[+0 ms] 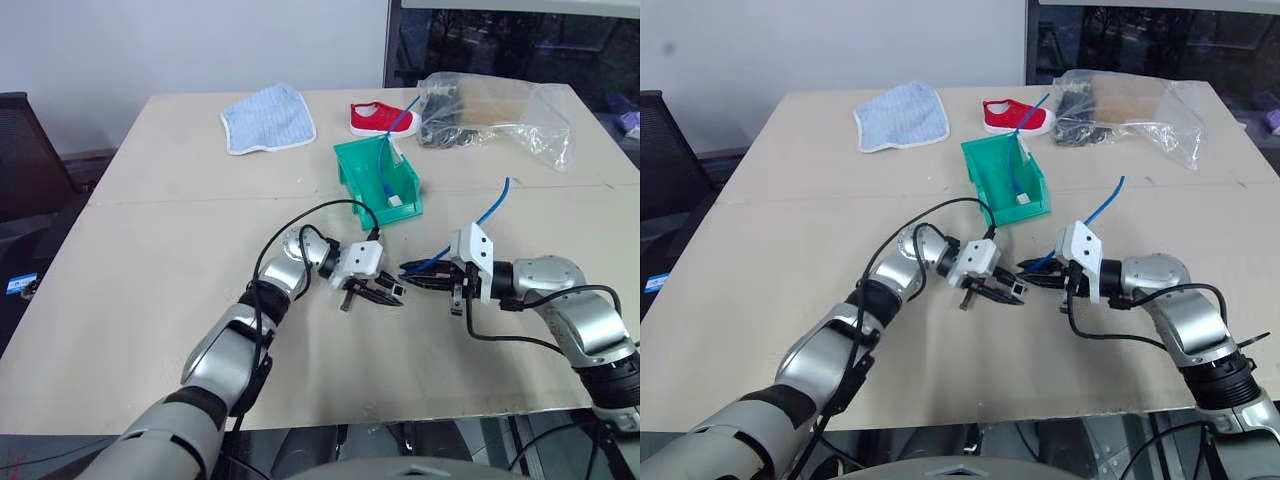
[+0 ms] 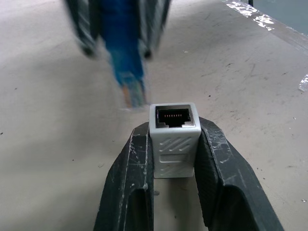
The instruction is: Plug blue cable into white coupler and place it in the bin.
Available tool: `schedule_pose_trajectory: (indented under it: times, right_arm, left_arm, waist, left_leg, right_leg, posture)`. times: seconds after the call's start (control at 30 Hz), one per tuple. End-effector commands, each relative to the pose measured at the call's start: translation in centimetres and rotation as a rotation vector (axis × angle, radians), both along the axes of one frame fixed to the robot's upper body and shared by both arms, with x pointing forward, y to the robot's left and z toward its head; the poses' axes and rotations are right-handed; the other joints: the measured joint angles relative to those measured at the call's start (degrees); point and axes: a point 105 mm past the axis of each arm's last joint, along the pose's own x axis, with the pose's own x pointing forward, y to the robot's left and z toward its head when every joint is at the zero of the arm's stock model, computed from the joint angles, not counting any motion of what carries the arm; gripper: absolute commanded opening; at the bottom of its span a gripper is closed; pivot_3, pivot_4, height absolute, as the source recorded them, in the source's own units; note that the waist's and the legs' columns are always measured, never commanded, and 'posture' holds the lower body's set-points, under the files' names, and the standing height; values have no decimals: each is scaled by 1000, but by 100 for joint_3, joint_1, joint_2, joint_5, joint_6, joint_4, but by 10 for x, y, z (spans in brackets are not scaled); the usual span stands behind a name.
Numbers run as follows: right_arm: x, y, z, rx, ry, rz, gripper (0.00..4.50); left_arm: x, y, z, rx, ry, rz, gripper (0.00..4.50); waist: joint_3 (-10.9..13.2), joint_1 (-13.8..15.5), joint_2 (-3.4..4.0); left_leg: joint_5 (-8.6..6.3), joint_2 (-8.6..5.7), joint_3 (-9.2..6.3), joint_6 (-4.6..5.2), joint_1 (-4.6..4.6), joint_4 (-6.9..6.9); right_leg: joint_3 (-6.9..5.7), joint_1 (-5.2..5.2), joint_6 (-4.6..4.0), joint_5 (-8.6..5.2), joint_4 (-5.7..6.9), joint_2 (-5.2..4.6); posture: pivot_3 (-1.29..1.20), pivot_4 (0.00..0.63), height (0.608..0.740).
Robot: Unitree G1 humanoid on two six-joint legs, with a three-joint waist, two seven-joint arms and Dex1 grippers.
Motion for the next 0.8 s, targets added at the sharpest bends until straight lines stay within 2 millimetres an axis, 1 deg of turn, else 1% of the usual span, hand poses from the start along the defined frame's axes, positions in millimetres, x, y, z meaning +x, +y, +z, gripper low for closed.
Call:
schedule_pose_trajectory:
  times: [0.03,0.17,0.53,0.67,0.8]
  right_arm:
    - [-4,2,4,-7,-25,31,0]
    - [-3,1,1,-10,-18,19,0]
    - [-10,8,-6,-26,1,21,0]
    - [-12,10,-12,-38,11,14,0]
    - [-10,10,-19,-67,16,-17,0]
  left_arm:
    - [3,6,-8,43,12,18,545]
    - [5,4,-7,33,11,22,545]
    - [5,-1,-6,3,47,49,545]
    - [6,-3,-6,2,47,58,545]
    - [6,-5,-6,-2,49,61,545]
  waist:
    - [0,0,0]
    - [-2,4,-3]
    - [-12,11,-18]
    - [-12,32,-18]
    - [-13,38,-20]
  left_leg:
    - [0,0,-1,0,0,2]
    - [0,0,-1,1,3,5]
    - [0,-1,-4,1,6,6]
    - [0,-3,-5,1,7,9]
    - [0,-3,-6,1,7,9]
  right_leg:
    - [-1,0,1,1,2,0]
    - [0,3,3,2,5,1]
    - [-1,6,3,2,7,1]
    - [-3,9,3,2,7,0]
    - [-4,10,3,3,6,0]
  posture:
    - [0,150,740]
    - [0,150,740]
    - [0,150,740]
    - [0,150,740]
    - [0,150,740]
